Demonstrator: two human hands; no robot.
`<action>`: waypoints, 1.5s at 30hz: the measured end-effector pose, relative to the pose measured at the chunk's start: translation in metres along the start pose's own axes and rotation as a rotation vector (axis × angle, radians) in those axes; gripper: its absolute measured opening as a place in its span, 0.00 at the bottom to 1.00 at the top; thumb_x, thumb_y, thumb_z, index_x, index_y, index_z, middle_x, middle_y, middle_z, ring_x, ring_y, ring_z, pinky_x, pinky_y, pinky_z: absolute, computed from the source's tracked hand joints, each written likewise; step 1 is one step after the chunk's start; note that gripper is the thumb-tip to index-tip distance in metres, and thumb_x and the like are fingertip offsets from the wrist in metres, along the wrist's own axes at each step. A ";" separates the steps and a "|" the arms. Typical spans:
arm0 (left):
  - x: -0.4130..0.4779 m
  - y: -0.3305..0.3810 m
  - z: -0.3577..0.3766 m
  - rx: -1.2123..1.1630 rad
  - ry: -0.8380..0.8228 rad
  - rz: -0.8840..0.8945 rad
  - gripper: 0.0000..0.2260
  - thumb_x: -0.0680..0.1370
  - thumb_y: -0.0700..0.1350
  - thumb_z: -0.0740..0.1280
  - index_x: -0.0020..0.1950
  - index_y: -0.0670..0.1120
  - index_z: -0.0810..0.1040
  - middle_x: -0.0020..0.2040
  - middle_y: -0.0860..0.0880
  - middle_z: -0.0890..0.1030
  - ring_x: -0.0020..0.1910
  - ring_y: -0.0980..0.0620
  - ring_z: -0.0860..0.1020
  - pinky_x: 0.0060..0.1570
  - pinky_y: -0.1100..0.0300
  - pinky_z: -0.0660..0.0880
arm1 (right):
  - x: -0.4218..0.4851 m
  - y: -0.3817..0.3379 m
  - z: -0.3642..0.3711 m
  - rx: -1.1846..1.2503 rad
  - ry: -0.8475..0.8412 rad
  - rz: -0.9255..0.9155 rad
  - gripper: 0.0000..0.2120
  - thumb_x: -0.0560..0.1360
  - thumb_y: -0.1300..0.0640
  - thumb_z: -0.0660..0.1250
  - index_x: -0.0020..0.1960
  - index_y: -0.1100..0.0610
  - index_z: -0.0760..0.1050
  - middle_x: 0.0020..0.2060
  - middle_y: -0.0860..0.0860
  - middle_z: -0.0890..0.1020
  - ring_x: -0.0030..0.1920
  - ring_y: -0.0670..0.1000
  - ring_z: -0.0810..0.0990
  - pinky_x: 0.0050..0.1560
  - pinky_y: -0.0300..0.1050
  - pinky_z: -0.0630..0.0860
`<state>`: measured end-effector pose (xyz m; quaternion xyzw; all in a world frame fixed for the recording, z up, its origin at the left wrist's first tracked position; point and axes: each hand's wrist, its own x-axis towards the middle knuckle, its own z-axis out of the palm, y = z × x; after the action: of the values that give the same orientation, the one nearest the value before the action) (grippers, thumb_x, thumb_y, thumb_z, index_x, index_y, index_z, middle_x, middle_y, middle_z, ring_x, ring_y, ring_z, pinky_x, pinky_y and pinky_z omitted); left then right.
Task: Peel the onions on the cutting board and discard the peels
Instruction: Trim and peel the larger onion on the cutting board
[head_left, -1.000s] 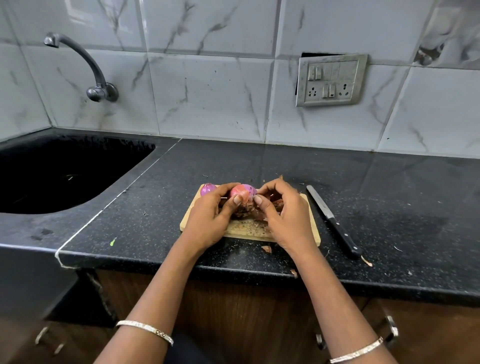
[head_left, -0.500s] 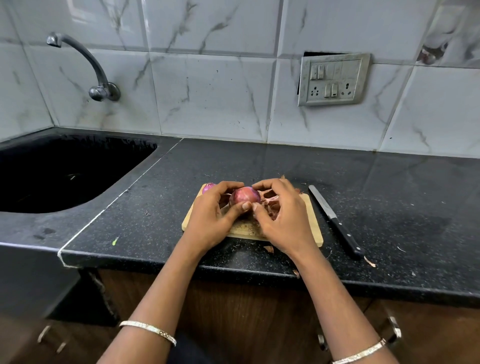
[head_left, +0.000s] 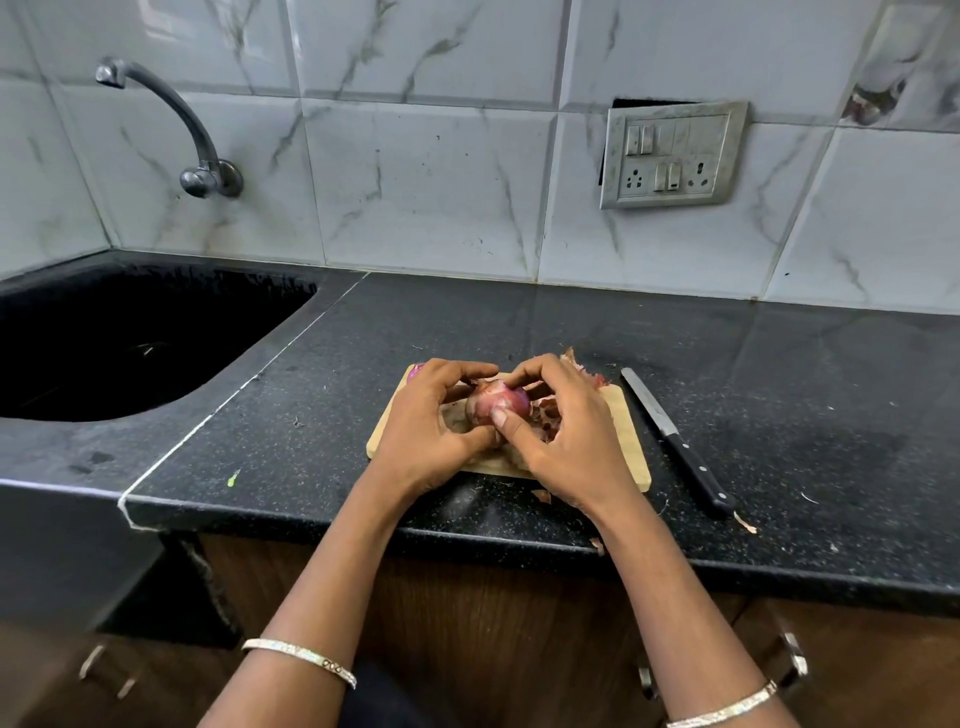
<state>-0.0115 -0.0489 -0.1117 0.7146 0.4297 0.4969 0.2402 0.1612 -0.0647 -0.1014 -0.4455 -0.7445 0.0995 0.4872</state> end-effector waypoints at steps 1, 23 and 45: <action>0.000 0.000 0.000 -0.003 -0.005 0.002 0.25 0.64 0.48 0.76 0.62 0.53 0.81 0.59 0.51 0.79 0.58 0.58 0.80 0.64 0.60 0.77 | 0.000 0.001 0.000 -0.005 0.004 -0.001 0.13 0.72 0.57 0.75 0.52 0.50 0.75 0.48 0.43 0.79 0.52 0.42 0.76 0.52 0.31 0.69; 0.002 -0.001 -0.001 0.008 -0.009 0.020 0.26 0.65 0.39 0.84 0.61 0.51 0.83 0.57 0.51 0.79 0.58 0.57 0.80 0.63 0.65 0.76 | 0.000 -0.001 -0.001 -0.027 -0.025 0.042 0.09 0.75 0.61 0.72 0.46 0.52 0.73 0.47 0.49 0.77 0.51 0.38 0.72 0.53 0.21 0.60; 0.001 -0.001 0.003 -0.063 0.047 -0.068 0.23 0.69 0.46 0.82 0.61 0.45 0.80 0.55 0.52 0.83 0.57 0.63 0.81 0.50 0.70 0.79 | 0.001 0.005 -0.002 0.030 0.136 0.183 0.04 0.78 0.62 0.69 0.47 0.55 0.75 0.43 0.49 0.82 0.46 0.46 0.80 0.45 0.29 0.71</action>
<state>-0.0095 -0.0469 -0.1130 0.6798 0.4435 0.5185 0.2690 0.1657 -0.0613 -0.1031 -0.5101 -0.6642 0.1242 0.5321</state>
